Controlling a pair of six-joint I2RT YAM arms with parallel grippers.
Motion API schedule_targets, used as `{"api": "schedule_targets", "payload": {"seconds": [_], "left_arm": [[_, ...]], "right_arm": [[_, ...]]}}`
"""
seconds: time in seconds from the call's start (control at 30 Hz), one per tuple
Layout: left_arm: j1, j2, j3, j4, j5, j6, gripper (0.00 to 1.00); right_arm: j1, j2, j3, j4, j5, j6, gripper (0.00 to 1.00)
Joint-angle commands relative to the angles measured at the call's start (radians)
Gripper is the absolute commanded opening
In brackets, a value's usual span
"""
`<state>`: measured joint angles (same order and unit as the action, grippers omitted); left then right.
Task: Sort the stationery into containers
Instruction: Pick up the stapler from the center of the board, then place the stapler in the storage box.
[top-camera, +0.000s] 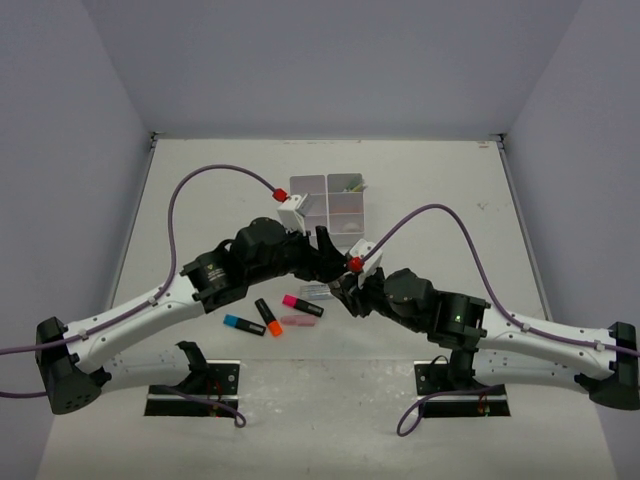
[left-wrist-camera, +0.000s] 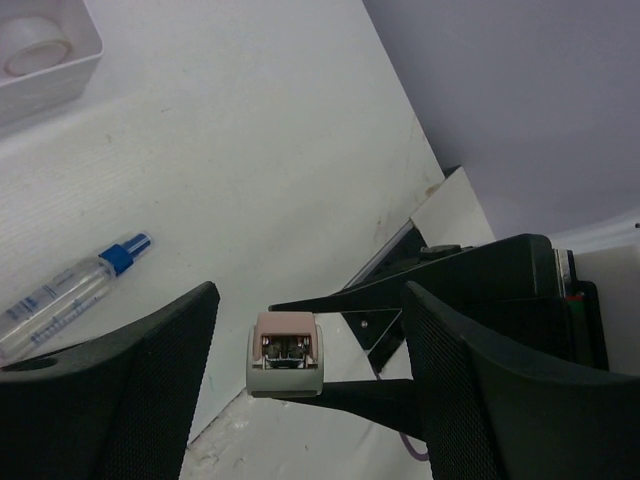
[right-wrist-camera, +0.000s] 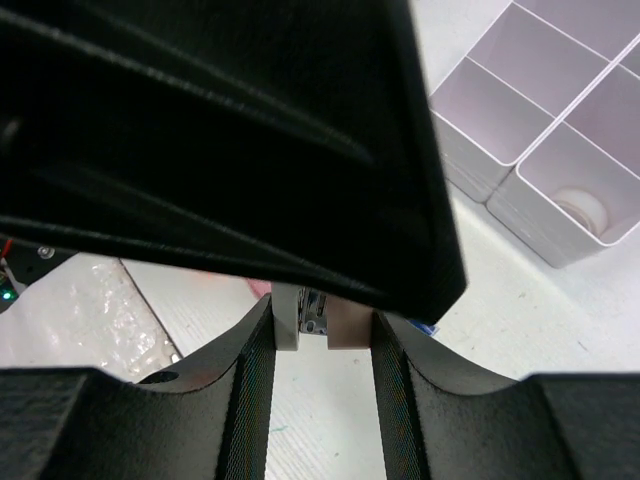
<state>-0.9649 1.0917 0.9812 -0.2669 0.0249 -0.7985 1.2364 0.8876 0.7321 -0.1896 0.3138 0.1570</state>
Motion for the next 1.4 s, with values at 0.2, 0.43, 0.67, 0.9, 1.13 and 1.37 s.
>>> {"api": "schedule_targets", "payload": {"seconds": [0.2, 0.43, 0.67, 0.9, 1.13, 1.37], "left_arm": [[-0.001, 0.02, -0.029, 0.045, 0.093, 0.031, 0.58], [-0.001, 0.022, -0.013, 0.012, 0.039, 0.063, 0.0], [0.001, 0.032, 0.096, -0.089, -0.147, 0.17, 0.0], [0.074, 0.148, 0.227, -0.085, -0.274, 0.436, 0.0], [0.287, 0.294, 0.365, 0.098, -0.175, 0.895, 0.0], [0.413, 0.463, 0.518, 0.117, 0.172, 1.136, 0.0]], "right_arm": [[0.006, -0.056, 0.063, 0.036, 0.064, -0.027, 0.0], [0.005, -0.067, 0.053, 0.046, 0.047, -0.028, 0.0], [0.002, -0.094, 0.006, 0.042, 0.157, 0.027, 0.95], [-0.015, -0.305, -0.065, -0.065, 0.286, 0.158, 0.99], [-0.015, -0.408, -0.011, -0.203, 0.405, 0.262, 0.99], [-0.017, -0.41, 0.042, -0.315, 0.453, 0.351, 0.99]]}}
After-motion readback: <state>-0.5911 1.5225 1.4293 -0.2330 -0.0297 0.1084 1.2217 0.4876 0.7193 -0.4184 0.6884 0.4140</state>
